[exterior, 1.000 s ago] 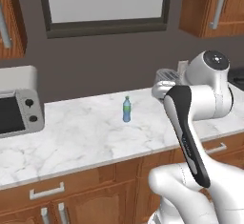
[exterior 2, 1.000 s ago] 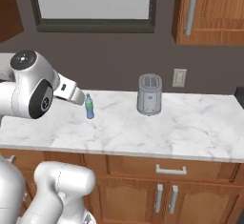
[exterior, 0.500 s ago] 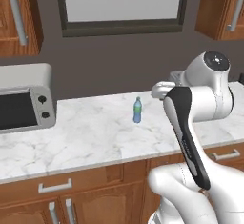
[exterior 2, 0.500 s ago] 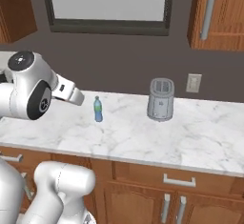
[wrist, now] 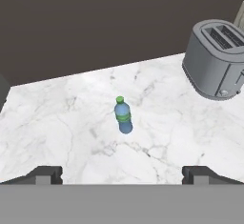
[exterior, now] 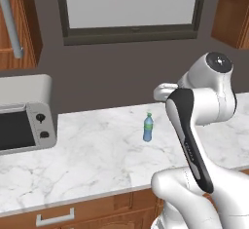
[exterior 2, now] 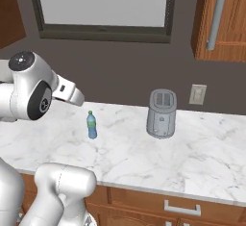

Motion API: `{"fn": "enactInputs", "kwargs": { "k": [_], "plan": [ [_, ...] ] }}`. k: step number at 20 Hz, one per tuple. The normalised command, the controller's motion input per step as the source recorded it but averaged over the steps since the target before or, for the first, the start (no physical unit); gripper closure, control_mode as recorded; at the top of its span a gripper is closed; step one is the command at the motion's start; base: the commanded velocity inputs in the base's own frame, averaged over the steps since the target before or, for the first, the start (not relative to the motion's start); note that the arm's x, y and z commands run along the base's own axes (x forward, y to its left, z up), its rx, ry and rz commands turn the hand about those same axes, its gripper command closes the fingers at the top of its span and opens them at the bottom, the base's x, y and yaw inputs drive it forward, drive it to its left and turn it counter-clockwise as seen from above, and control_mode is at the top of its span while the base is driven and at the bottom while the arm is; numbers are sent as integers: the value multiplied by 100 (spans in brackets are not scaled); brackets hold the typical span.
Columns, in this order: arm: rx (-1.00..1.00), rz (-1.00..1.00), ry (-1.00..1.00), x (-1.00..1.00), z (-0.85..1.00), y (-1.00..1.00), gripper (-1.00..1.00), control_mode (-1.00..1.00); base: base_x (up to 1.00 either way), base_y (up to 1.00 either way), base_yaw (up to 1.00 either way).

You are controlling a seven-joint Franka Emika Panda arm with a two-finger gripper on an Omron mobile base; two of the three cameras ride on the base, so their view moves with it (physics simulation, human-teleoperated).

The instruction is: Place the drinks on the dining counter in a tight cluster.

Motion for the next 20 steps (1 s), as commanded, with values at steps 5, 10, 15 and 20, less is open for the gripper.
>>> {"fn": "enactInputs", "kwargs": {
  "k": [5,10,15,20],
  "plan": [
    [0,0,0,0,0,0,-100,100,0,0,0],
    [0,0,0,0,0,0,-100,100,0,0,0],
    [0,0,0,0,0,0,-100,-100,0,0,0],
    [0,2,19,38,3,0,-100,-100,0,0,0]
  ]
}}
